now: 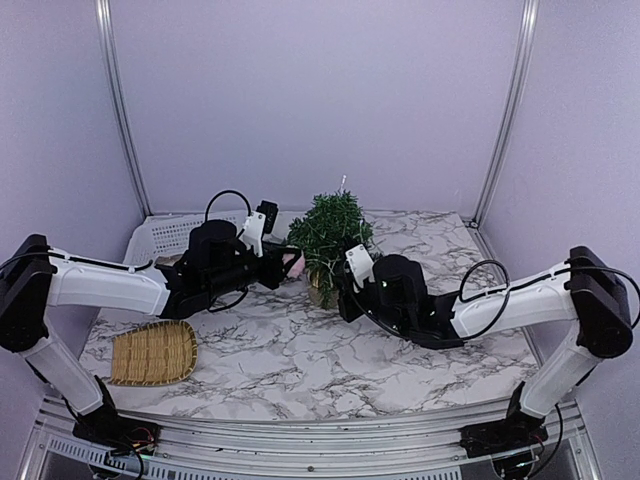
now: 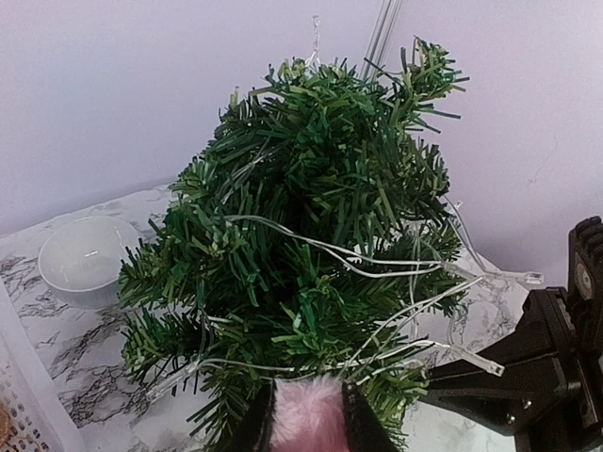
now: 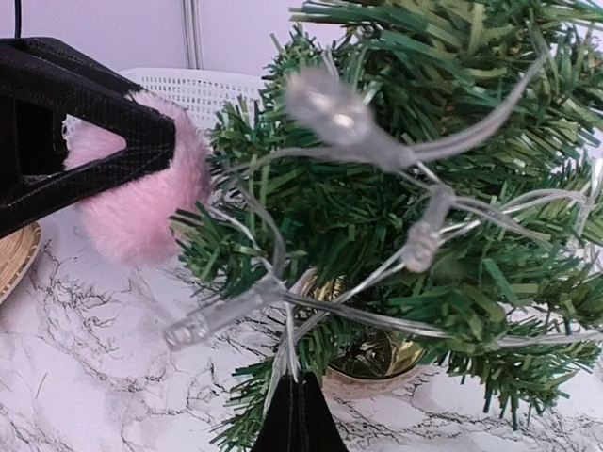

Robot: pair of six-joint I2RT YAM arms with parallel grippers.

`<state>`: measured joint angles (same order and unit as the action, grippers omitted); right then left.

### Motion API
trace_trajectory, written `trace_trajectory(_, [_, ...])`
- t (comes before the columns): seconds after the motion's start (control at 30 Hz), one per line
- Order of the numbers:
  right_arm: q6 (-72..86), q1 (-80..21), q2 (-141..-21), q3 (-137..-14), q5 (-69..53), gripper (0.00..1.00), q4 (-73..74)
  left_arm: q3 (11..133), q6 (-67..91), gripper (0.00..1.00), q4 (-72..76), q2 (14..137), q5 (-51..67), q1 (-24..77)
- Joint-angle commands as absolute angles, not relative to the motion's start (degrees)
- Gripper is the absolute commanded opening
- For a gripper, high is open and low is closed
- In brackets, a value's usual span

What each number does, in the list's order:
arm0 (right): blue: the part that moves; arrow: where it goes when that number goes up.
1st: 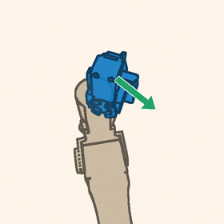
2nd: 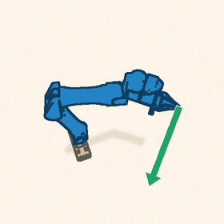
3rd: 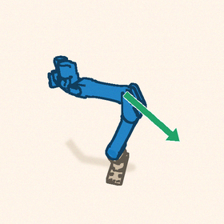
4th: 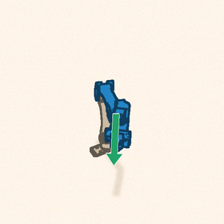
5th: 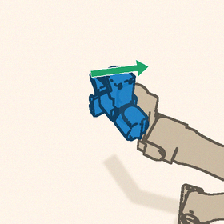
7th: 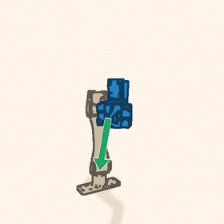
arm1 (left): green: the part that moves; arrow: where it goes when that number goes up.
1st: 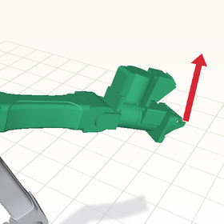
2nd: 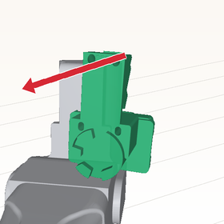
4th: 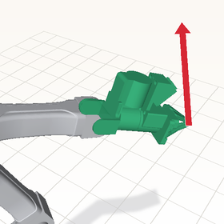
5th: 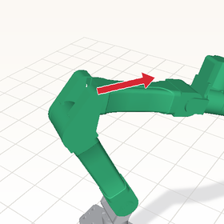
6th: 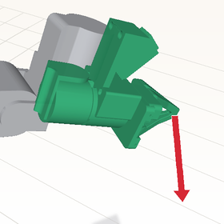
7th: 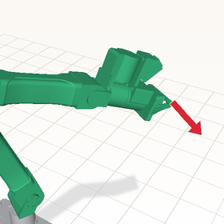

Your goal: Decorate the small christmas tree

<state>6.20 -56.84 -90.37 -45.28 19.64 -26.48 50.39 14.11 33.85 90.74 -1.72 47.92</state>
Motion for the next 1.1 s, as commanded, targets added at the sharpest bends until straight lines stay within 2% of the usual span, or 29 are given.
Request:
trace_trajectory(0.0, [5.9, -59.0, -92.3, -49.0, 23.3, 0.0, -25.5, 50.2, 13.8, 0.2, 36.5, 91.1, -0.6, 47.5])
trace_trajectory(0.47, [9.1, -62.5, -95.3, -51.4, 29.1, 0.0, -23.3, 49.6, 13.8, 0.2, 37.0, 91.3, -0.4, 47.5])
trace_trajectory(1.07, [8.8, -63.4, -100.2, -59.9, 28.7, 0.0, -21.9, 49.3, 13.8, 0.2, 37.8, 91.8, -0.3, 47.5])
